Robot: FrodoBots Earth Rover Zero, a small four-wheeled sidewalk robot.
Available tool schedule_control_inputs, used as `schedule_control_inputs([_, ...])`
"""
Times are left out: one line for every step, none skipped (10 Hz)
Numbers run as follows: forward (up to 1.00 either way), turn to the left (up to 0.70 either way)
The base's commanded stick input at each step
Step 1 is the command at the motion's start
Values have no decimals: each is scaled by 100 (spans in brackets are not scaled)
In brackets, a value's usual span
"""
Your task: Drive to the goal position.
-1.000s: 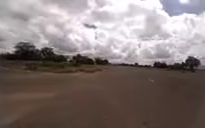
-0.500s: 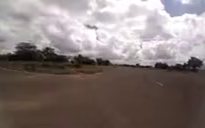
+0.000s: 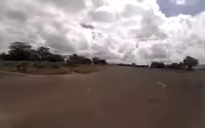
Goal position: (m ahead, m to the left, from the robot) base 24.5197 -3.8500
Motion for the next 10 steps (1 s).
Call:
schedule_control_inputs([100, 0])
schedule_control_inputs([100, 0])
schedule_control_inputs([100, 0])
schedule_control_inputs([100, 0])
schedule_control_inputs([100, 0])
schedule_control_inputs([100, 0])
schedule_control_inputs([100, 0])
schedule_control_inputs([100, 0])
schedule_control_inputs([100, 0])
schedule_control_inputs([100, -25])
